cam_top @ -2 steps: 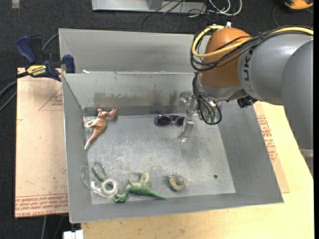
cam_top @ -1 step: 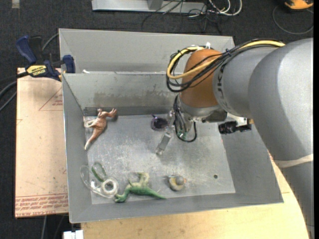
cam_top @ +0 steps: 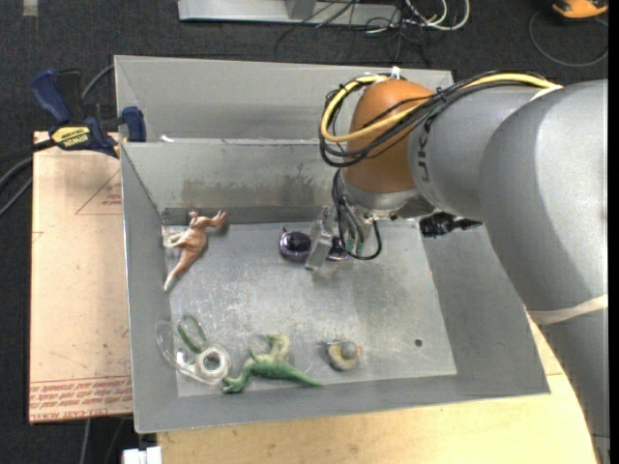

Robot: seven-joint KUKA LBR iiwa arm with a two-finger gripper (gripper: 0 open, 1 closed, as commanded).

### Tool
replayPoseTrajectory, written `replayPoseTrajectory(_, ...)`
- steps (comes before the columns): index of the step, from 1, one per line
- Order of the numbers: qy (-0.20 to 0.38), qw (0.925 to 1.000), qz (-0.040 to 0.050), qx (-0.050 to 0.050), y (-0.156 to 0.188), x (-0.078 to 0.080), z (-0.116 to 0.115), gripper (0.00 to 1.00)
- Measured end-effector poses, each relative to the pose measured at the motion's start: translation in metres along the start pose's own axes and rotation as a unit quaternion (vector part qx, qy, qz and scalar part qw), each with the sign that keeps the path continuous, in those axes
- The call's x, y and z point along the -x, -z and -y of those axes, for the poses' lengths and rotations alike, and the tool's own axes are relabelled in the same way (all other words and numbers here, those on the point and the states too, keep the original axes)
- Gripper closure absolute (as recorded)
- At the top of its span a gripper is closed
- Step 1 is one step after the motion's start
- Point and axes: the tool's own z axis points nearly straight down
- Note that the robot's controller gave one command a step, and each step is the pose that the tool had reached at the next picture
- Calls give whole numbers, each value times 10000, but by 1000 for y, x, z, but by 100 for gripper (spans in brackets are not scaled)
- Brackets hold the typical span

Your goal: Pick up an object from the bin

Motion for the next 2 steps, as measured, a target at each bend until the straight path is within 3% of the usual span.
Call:
replayPoseTrajectory(1, 3, 10000, 0, 0, 0, 0, 0, 100)
replayPoseTrajectory(2, 12, 10000, 23, 14, 41, -14, -3, 100)
